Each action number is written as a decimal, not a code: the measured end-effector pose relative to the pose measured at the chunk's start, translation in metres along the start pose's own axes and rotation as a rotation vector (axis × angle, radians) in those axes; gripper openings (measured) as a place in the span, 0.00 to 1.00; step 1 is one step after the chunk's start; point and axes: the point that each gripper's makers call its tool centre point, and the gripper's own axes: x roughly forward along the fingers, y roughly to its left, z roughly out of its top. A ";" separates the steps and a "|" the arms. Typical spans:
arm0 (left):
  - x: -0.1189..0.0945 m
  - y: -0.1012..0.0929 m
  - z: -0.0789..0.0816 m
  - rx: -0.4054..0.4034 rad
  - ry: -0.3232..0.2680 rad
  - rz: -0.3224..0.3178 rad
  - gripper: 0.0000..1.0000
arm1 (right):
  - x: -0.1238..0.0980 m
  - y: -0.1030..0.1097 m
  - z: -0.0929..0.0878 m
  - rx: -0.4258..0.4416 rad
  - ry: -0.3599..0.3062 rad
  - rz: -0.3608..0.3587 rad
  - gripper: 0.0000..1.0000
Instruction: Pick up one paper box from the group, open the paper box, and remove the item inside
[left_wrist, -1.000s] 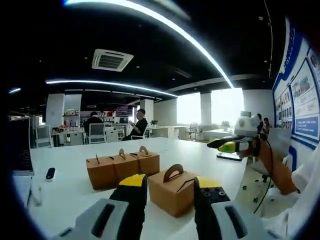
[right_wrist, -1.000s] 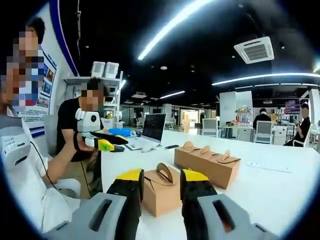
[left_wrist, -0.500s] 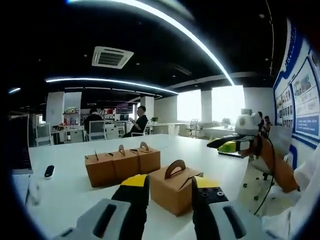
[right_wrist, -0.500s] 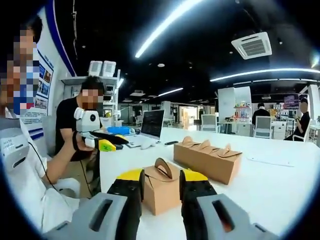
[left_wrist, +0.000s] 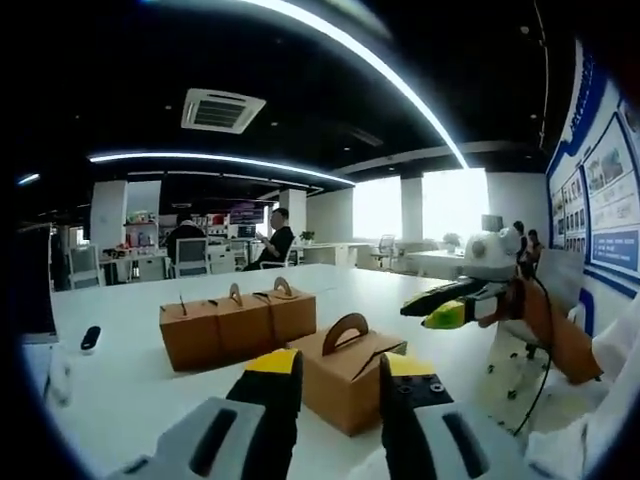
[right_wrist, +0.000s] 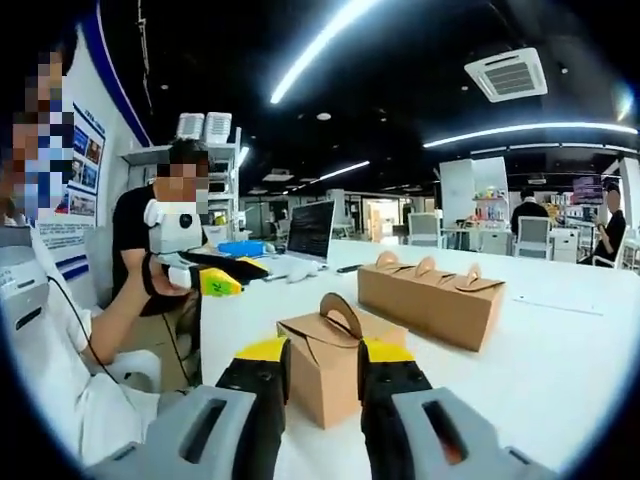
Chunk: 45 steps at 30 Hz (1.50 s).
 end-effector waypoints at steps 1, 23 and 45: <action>0.002 0.000 -0.002 -0.001 0.003 0.001 0.32 | 0.002 -0.001 -0.002 0.007 0.001 -0.002 0.27; 0.027 -0.006 -0.015 0.353 0.184 0.036 0.32 | 0.016 -0.009 -0.011 0.042 -0.002 -0.054 0.27; 0.040 -0.023 -0.002 0.594 0.255 0.086 0.19 | 0.020 -0.008 -0.022 -0.001 0.048 -0.069 0.27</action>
